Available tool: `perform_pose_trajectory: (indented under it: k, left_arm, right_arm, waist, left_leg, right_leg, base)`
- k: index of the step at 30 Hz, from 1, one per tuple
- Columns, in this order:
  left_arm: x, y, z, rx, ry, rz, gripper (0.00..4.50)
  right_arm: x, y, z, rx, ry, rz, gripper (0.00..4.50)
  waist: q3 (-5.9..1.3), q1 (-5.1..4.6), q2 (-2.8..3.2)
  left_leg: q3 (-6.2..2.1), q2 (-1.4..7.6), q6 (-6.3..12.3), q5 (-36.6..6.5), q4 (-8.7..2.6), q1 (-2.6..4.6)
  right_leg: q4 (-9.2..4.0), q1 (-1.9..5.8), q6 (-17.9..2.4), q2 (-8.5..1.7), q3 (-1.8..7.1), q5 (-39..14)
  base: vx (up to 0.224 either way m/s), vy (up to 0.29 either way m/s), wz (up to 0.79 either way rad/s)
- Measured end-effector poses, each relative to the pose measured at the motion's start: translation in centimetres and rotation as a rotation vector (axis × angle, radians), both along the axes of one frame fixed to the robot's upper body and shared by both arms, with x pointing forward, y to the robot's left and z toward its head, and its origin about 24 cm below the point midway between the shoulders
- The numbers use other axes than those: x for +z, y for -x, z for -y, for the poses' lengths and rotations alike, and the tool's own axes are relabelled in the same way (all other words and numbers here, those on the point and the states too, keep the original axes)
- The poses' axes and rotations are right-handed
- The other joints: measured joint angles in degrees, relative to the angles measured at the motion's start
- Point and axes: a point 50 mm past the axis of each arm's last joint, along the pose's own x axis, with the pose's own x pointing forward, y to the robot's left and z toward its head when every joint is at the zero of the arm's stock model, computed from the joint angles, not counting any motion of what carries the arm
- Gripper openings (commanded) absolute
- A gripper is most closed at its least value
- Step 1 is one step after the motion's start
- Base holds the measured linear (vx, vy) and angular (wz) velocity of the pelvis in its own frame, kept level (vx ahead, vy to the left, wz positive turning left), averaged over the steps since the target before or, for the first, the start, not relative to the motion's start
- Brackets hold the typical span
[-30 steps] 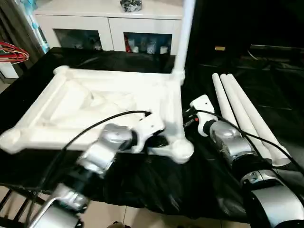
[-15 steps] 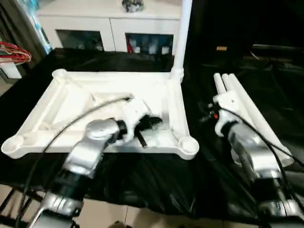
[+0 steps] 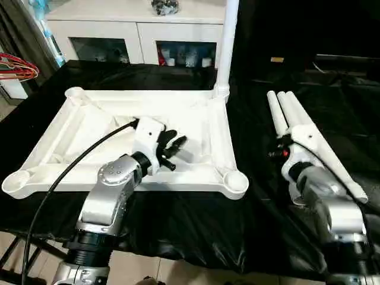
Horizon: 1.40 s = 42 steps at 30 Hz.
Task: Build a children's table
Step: Rotate table base, then pick table leg
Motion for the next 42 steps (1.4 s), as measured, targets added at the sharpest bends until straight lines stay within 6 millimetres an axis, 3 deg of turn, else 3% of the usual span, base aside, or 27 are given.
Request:
perform_pose_trajectory:
  k: [2,6,13,19,28,42]
  left_arm:
    - [0.6,-0.2,0.5,-0.038,-0.007,0.018,2.11]
    - [1.9,-0.9,0.3,-0.053,-0.031,0.055,2.53]
    - [0.9,-0.6,0.3,-0.152,-0.046,-0.038,2.95]
    - [0.7,-0.4,0.9,-0.189,-0.072,-0.045,3.40]
    - [0.7,-0.1,0.7,-0.199,-0.114,-0.032,3.45]
    - [0.2,0.8,1.4,-0.267,-0.136,-0.071,3.45]
  right_arm:
    - [0.7,-0.9,0.3,-0.037,0.008,-0.014,1.90]
    - [1.2,-1.9,0.9,-0.085,0.020,-0.040,2.30]
    - [0.0,-2.1,2.3,-0.175,0.022,-0.174,2.84]
    - [-0.1,-2.1,3.1,-0.216,0.054,-0.222,3.37]
    - [-0.1,-2.5,3.1,-0.193,0.017,-0.327,3.39]
    - [-1.6,-2.4,2.8,-0.179,-0.033,-0.501,3.39]
  waist:
    - [0.11,0.09,-0.28]
    - [0.00,0.22,-0.16]
    - [-0.02,0.46,-0.14]
    - [0.03,0.41,-0.27]
    - [0.31,0.30,-1.36]
    - [0.18,0.46,-2.00]
  left_leg:
    - [0.01,0.00,0.00,0.0,0.00,-0.03]
    - [0.02,-0.03,-0.01,0.0,0.00,-0.02]
    - [0.02,-0.03,0.04,0.0,0.07,-0.64]
    - [0.03,-0.01,0.02,0.0,0.23,-0.62]
    - [0.03,0.01,-0.10,0.1,0.40,-0.54]
    - [0.03,0.02,-0.11,0.1,0.43,-0.56]
  right_leg:
    - [0.03,-0.04,0.0,0.00,0.00,0.0]
    - [0.02,-0.01,0.0,0.00,0.04,0.0]
    - [0.15,-0.54,-0.2,-0.01,0.05,0.1]
    - [0.42,-0.61,-0.2,-0.01,0.08,0.1]
    - [0.68,-0.63,-0.2,-0.02,0.12,0.2]
    - [0.73,-0.66,-0.3,-0.02,0.13,0.2]
  base:
    - [0.000,0.000,0.00]
    - [0.000,0.000,0.00]
    - [0.000,0.000,0.00]
    - [0.000,0.000,0.00]
    - [0.000,0.000,0.00]
    - [0.000,0.000,0.00]
